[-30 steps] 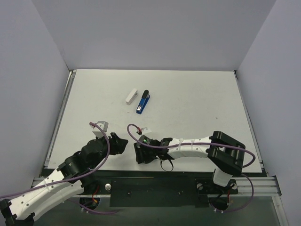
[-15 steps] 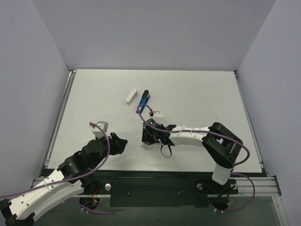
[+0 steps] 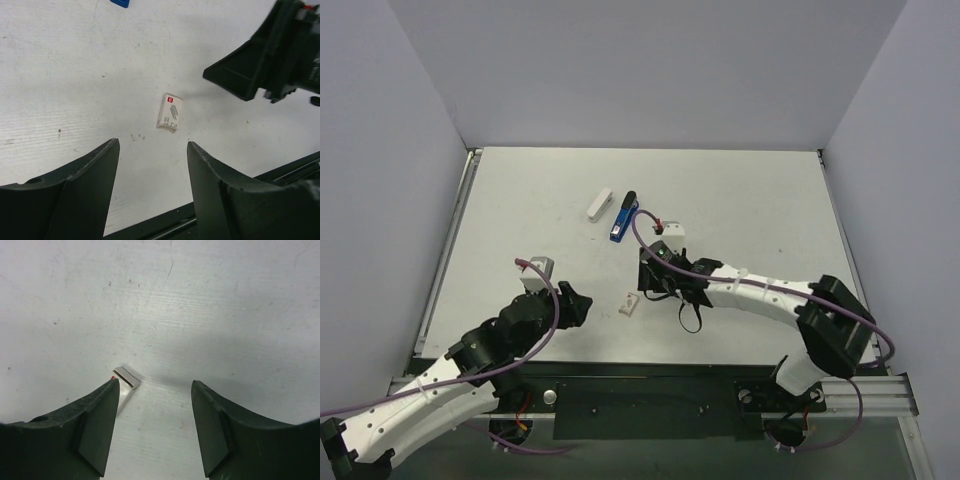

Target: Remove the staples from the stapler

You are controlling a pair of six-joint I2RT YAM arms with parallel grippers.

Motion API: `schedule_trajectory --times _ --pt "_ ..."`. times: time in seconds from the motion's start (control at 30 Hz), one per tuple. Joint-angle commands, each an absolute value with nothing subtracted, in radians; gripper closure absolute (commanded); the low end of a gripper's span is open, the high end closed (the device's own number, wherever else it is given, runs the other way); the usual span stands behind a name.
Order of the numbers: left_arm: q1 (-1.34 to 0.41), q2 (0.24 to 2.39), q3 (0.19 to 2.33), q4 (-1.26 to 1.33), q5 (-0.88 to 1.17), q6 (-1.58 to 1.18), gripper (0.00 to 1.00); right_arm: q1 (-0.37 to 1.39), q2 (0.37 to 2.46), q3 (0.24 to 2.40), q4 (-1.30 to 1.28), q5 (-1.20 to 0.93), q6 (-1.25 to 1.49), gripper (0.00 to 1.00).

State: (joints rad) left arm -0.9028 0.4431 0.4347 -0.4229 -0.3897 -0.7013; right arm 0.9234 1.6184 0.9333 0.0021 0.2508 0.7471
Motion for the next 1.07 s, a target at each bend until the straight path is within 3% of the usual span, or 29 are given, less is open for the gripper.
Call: schedule_trajectory --times 0.0,0.13,0.23,0.33,0.4,0.8,1.03 --pt "-0.907 0.466 0.500 -0.390 -0.405 -0.675 0.32 0.922 1.407 0.904 -0.095 0.367 0.646 0.41" --pt "-0.907 0.489 0.540 -0.391 -0.416 -0.649 0.24 0.923 1.245 0.867 -0.138 0.454 0.572 0.18" --pt "-0.907 0.505 0.577 -0.387 -0.416 -0.623 0.16 0.922 1.131 0.854 -0.176 0.517 0.540 0.13" --pt "-0.907 0.520 0.607 -0.379 -0.405 -0.594 0.13 0.922 1.004 0.842 -0.208 0.540 0.497 0.11" --pt "-0.907 0.537 0.633 -0.379 -0.408 -0.577 0.12 0.923 0.945 0.845 -0.236 0.546 0.471 0.04" --pt "-0.907 0.618 0.793 -0.397 -0.523 -0.517 0.11 0.923 0.776 0.856 -0.364 0.658 0.453 0.01" --pt "-0.907 0.592 0.738 -0.292 -0.540 -0.445 0.10 0.922 0.771 0.876 -0.409 0.672 0.442 0.01"
